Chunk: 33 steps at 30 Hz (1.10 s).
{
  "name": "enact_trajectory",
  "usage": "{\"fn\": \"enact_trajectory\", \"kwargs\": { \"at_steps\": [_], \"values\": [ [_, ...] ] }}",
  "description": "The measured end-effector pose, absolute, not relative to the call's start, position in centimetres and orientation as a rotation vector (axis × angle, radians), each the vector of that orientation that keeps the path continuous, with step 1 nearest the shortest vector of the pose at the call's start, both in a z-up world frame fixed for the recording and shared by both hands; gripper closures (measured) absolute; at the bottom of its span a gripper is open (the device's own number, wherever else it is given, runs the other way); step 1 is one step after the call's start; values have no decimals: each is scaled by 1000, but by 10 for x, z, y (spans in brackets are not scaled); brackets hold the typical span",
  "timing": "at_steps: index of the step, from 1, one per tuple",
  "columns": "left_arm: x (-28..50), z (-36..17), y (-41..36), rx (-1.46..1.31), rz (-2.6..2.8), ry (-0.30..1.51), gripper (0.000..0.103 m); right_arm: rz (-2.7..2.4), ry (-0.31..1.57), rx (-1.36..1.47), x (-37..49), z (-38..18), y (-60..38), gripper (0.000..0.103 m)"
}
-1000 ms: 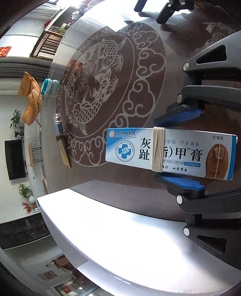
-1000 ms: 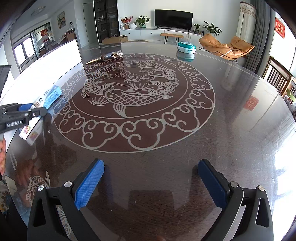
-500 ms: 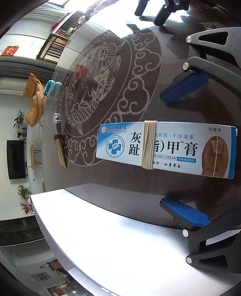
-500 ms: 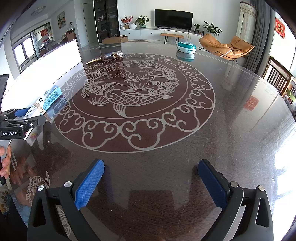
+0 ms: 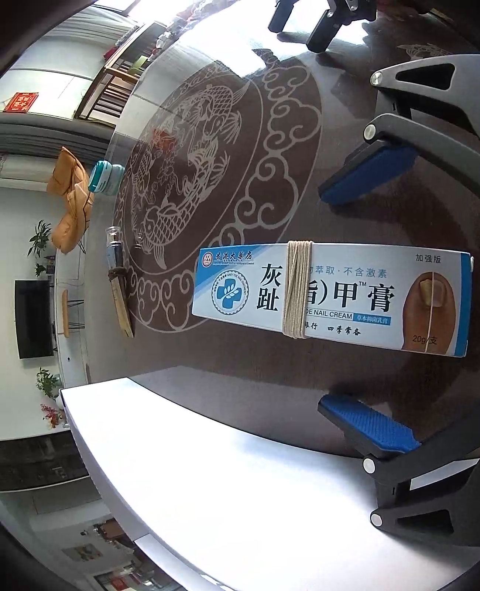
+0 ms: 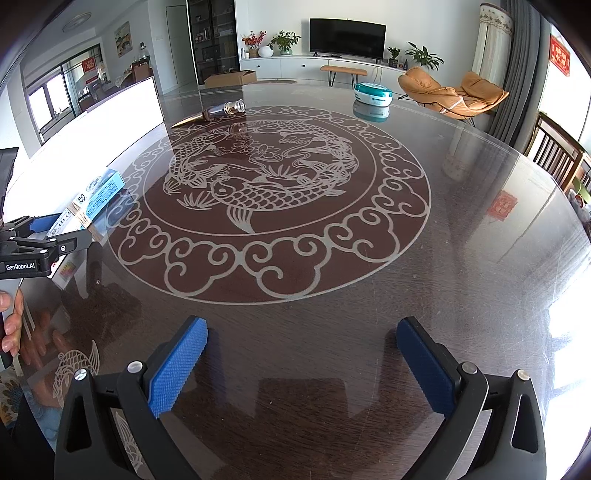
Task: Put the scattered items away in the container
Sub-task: 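Lower the left tool onto the blue-and-white nail cream box, then move the right tool to the gold-and-blue cosmetic tube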
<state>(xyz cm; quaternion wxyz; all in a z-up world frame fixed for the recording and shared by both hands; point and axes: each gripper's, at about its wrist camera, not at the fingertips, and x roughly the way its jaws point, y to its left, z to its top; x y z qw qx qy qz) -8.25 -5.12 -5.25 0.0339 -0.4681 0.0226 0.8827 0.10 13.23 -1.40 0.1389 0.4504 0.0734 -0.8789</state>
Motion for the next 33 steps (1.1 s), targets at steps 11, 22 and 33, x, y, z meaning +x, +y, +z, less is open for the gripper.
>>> {"fn": "enact_trajectory", "kwargs": {
  "at_steps": [11, 22, 33],
  "values": [
    [-83, -53, -51, -1439, 2715, 69, 0, -2426, 293, 1245, -5, -16, 118, 0],
    [-83, -53, -51, -1439, 2715, 69, 0, -2432, 290, 1247, -1, -18, 118, 0],
    [-84, -54, -50, -1438, 2715, 69, 0, -2215, 605, 1236, -80, -1, 74, 1]
  ]
}}
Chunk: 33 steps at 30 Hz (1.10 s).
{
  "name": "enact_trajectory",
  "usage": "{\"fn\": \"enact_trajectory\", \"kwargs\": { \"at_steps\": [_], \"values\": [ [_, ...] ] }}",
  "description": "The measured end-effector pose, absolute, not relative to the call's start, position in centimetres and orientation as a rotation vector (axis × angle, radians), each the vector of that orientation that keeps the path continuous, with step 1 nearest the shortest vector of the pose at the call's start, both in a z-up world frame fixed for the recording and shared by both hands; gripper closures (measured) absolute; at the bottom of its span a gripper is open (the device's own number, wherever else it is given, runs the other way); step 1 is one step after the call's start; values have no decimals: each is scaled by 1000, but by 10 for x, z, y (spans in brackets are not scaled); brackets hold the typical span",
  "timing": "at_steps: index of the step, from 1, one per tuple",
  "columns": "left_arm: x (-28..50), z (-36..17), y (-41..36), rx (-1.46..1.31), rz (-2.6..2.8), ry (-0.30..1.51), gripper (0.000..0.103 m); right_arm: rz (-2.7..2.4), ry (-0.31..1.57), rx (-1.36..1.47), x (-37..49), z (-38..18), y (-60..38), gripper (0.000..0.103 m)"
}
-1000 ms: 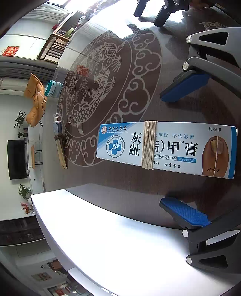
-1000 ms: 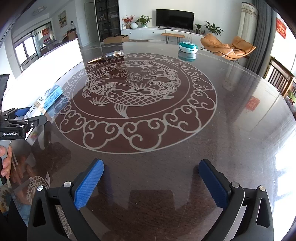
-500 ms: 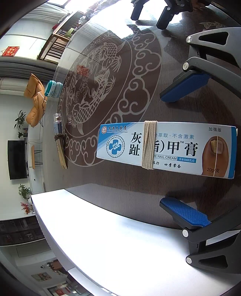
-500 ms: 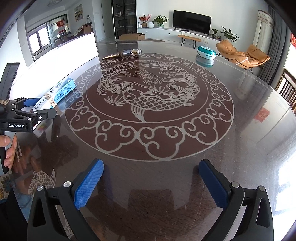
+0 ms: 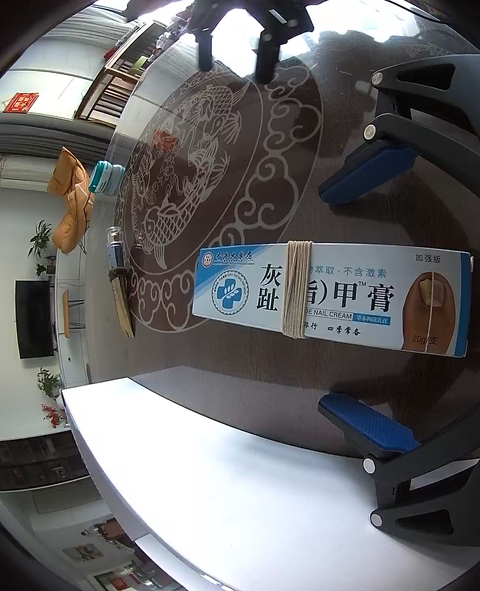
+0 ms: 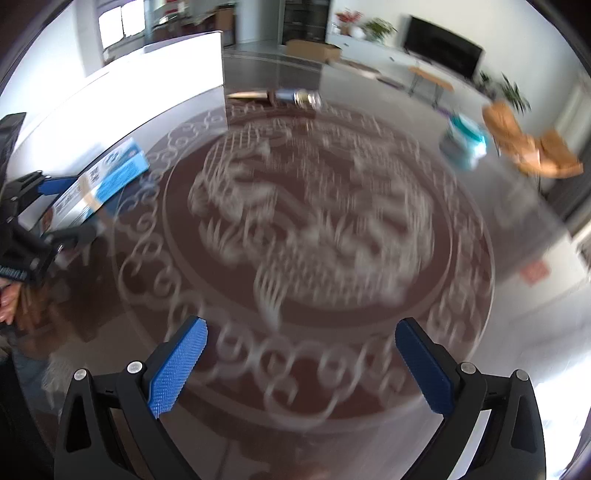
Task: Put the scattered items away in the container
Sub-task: 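Move the right tool to the gold-and-blue cosmetic tube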
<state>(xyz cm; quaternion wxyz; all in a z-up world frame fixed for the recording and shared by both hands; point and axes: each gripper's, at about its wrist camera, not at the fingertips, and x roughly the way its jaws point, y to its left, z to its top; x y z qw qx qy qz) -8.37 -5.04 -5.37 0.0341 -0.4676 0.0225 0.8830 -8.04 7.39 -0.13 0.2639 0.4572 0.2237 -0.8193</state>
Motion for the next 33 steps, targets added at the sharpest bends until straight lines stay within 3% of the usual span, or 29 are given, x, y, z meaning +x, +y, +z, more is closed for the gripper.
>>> {"fn": "enact_trajectory", "kwargs": {
  "at_steps": [8, 16, 22, 23, 24, 25, 26, 27, 28, 33],
  "values": [
    [-84, -54, -50, -1437, 2716, 69, 0, -2144, 805, 1045, -173, 32, -29, 1],
    [-84, -54, -50, -1437, 2716, 69, 0, -1937, 1036, 1033, -228, 11, -122, 1],
    [-84, -54, -50, -1437, 2715, 69, 0, -1885, 941, 1198, -271, -4, -140, 2],
    [-84, -54, -50, -1437, 2715, 69, 0, -1873, 896, 1251, -277, -8, -140, 5],
    [-83, -54, -50, -1436, 2716, 69, 0, -1868, 849, 1275, -281, -8, -138, 14],
    [-81, -54, -51, -1436, 2716, 69, 0, -1859, 792, 1289, -283, -6, -136, 36],
    [-81, -53, -51, -1436, 2716, 69, 0, -1855, 738, 1298, -284, -4, -133, 48],
    [-81, -54, -50, -1436, 2716, 69, 0, -1865, 706, 1304, -284, -2, -131, 67],
    [-81, -54, -51, -1436, 2716, 69, 0, -1877, 693, 1309, -282, -2, -128, 73],
    [-82, -53, -51, -1435, 2713, 65, 0, -1970, 620, 1322, -257, -4, -97, 73]
  ]
}}
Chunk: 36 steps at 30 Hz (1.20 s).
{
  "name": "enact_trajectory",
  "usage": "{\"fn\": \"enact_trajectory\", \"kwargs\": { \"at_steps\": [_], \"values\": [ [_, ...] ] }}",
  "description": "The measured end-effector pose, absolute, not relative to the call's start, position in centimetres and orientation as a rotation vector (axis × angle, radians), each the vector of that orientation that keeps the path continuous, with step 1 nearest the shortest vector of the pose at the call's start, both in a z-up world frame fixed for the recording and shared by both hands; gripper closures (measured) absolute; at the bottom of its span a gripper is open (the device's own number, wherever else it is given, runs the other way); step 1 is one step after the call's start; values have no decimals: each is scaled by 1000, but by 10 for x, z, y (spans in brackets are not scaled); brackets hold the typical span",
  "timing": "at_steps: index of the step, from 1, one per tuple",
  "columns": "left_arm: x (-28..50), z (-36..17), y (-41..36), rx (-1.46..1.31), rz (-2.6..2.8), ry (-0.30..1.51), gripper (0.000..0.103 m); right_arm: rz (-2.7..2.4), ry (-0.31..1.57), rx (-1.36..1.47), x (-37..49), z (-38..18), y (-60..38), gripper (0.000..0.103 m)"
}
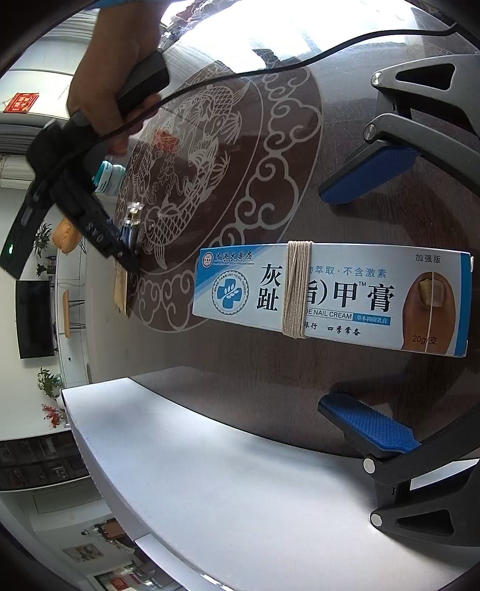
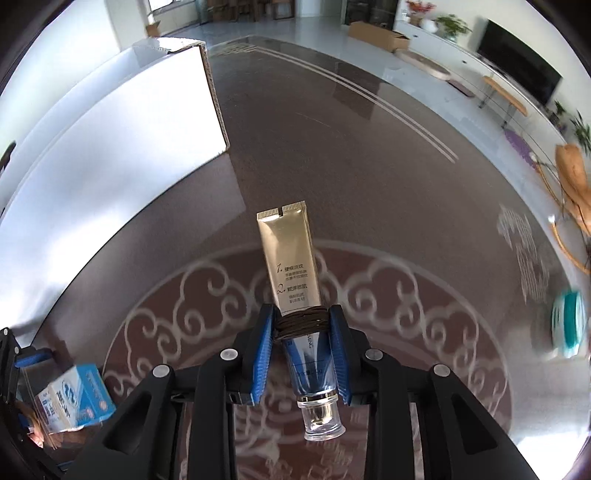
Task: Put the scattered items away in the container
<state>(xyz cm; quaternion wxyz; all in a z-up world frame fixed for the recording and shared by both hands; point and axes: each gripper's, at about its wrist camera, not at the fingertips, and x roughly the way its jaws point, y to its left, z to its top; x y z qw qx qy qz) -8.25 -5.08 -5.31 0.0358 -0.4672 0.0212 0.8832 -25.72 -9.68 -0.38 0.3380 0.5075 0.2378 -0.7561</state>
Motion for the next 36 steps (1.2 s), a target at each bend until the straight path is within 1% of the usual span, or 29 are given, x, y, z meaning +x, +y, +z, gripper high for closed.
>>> {"fn": "enact_trajectory", "kwargs": {
  "at_steps": [4, 7, 11, 14, 17, 18, 19, 20, 21, 22, 25, 29, 31, 36],
  "values": [
    [-83, -53, -49, -1433, 2707, 69, 0, -2066, 521, 1324, -202, -7, -43, 73],
    [-84, -52, -49, -1433, 2707, 69, 0, -2131, 401, 1302, -137, -9, 9, 73],
    [-84, -52, -49, -1432, 2707, 70, 0, -2282, 327, 1275, -51, -13, 72, 72],
    [-84, -52, -48, -1432, 2707, 69, 0, -2378, 203, 1260, -13, -14, 101, 72],
    [-85, -52, -49, -1432, 2706, 70, 0, -2417, 207, 1236, -4, -8, 107, 71],
    [-85, -52, -49, -1432, 2706, 70, 0, -2420, 217, 1226, -1, -8, 109, 65],
    [-85, -52, -49, -1431, 2706, 69, 0, -2415, 221, 1215, 2, -9, 107, 54],
    [-85, -53, -49, -1431, 2706, 68, 0, -2411, 226, 1203, 4, -10, 106, 49],
    [-85, -53, -50, -1431, 2706, 68, 0, -2409, 237, 1192, 5, -11, 103, 41],
    [-85, -53, -49, -1431, 2706, 68, 0, -2409, 255, 1183, 5, -12, 100, 36],
    [-85, -54, -49, -1431, 2706, 69, 0, -2407, 315, 1175, 8, -14, 92, 30],
    [-85, -54, -49, -1430, 2705, 67, 0, -2391, 317, 1176, 6, -16, 92, 26],
    [-85, -54, -49, -1431, 2706, 66, 0, -2381, 319, 1180, 6, -17, 91, 20],
    [-85, -54, -49, -1430, 2705, 67, 0, -2373, 319, 1181, 6, -17, 90, 19]
  ]
}}
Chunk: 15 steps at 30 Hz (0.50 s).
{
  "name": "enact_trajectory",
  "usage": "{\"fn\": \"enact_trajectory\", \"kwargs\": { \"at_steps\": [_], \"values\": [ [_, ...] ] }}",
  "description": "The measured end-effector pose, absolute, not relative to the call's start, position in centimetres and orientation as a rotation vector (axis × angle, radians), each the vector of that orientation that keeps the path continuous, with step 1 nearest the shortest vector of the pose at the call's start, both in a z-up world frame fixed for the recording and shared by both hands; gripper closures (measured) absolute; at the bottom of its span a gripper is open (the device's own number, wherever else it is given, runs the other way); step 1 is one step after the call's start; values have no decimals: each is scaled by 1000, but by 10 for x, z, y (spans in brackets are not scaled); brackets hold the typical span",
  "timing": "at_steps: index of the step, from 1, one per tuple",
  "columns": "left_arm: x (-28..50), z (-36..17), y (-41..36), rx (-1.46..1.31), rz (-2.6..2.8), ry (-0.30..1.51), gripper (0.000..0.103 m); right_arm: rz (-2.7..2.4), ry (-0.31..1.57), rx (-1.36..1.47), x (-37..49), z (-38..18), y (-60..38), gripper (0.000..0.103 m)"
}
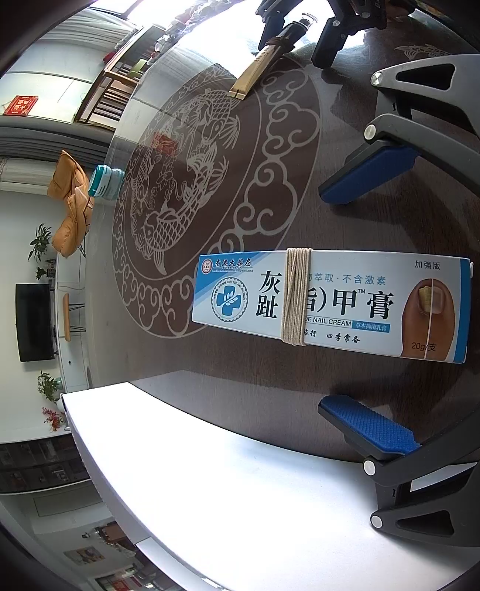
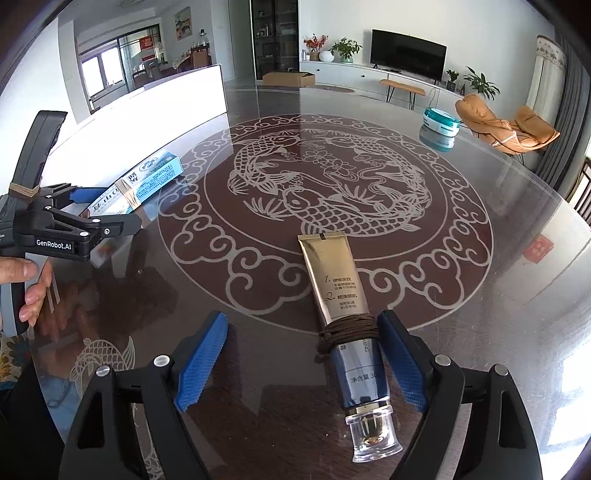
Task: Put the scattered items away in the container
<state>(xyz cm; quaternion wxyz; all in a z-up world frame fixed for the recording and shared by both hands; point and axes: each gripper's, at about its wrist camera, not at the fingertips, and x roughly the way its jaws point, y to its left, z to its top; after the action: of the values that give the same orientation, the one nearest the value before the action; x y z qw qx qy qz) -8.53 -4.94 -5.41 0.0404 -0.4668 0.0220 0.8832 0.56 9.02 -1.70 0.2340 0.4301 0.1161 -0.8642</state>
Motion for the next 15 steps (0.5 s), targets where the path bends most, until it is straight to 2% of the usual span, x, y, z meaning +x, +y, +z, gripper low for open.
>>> {"fn": "enact_trajectory", "kwargs": {
  "at_steps": [15],
  "values": [
    [-84, -54, -50, -1429, 2705, 66, 0, -2373, 317, 1182, 6, -17, 90, 18]
  ]
}}
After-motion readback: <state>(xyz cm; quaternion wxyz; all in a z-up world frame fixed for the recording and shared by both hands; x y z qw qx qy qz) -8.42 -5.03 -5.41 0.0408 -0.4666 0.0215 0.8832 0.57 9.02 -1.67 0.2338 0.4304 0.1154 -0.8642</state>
